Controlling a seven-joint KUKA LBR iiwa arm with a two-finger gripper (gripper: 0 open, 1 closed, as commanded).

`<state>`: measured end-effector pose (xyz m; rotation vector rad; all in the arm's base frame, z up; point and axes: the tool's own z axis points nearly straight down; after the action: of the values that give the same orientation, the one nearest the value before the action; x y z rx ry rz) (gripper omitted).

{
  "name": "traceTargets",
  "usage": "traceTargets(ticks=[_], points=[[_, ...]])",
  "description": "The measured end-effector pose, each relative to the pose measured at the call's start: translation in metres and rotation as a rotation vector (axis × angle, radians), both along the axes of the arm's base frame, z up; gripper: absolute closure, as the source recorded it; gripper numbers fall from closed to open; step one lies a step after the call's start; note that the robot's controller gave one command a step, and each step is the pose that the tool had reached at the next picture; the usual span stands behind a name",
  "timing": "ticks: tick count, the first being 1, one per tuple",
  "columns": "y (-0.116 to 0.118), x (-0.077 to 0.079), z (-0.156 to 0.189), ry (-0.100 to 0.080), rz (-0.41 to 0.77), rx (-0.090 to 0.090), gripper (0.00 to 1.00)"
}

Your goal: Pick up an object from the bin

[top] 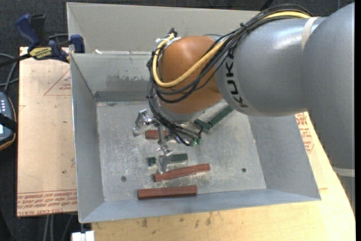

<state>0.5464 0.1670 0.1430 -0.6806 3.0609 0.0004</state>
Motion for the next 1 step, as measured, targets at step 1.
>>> traceTargets(ticks=[1], points=[[-0.0179,0.0054,-0.0245,0.011,0.139,-0.001,0.00]])
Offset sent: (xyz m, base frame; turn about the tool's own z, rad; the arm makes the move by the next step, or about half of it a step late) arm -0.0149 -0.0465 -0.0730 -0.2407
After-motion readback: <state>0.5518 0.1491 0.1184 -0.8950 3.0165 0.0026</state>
